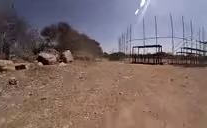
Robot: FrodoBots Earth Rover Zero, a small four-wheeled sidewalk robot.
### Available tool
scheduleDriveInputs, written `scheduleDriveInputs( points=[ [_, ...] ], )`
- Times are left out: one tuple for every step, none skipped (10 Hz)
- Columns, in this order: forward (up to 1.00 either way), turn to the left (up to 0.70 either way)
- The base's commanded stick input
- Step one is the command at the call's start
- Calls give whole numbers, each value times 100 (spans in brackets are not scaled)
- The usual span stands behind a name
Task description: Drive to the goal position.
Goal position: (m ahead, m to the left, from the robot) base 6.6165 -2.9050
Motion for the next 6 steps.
scheduleDriveInputs(
  points=[
    [100,-26],
    [100,-22],
    [100,-18],
    [100,-15],
    [100,-11],
    [100,-7]
  ],
)
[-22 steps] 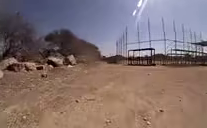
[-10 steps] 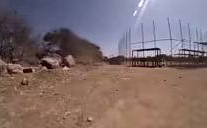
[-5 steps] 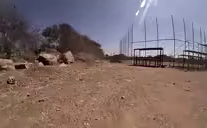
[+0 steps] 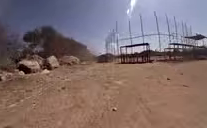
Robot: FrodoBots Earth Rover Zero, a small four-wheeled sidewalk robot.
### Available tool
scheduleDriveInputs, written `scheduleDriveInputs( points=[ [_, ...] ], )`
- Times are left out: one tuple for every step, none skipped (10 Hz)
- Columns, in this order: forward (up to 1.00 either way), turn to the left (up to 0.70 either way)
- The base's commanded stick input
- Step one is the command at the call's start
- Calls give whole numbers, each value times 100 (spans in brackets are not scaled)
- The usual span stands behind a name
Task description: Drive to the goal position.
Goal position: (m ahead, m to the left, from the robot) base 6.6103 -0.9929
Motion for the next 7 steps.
scheduleDriveInputs(
  points=[
    [100,-3],
    [100,0],
    [100,0],
    [100,0],
    [100,0],
    [100,0],
    [100,0]
  ],
)
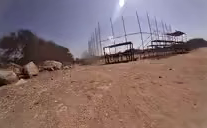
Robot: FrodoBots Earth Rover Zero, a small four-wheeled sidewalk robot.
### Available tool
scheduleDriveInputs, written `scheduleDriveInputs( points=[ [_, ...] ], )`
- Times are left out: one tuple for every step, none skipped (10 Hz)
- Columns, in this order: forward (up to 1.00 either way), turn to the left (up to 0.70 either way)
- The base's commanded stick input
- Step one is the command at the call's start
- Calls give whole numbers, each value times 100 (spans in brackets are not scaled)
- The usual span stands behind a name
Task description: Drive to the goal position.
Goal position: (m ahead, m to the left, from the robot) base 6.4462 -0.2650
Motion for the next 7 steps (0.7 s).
scheduleDriveInputs(
  points=[
    [100,0],
    [100,0],
    [100,0],
    [100,0],
    [100,2],
    [100,7],
    [100,13]
  ],
)
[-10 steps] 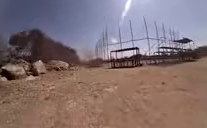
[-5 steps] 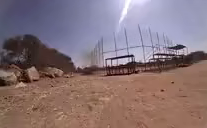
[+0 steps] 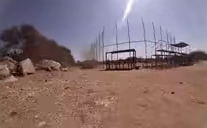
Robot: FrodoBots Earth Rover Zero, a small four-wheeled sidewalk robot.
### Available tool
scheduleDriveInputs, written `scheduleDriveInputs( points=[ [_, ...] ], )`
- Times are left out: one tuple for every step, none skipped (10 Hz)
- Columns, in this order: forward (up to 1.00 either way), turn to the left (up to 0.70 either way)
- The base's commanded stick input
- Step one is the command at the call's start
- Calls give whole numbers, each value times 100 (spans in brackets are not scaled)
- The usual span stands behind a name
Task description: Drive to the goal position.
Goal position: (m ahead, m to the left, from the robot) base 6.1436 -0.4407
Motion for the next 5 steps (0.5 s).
scheduleDriveInputs(
  points=[
    [100,18],
    [100,24],
    [100,27],
    [100,27],
    [100,0]
  ],
)
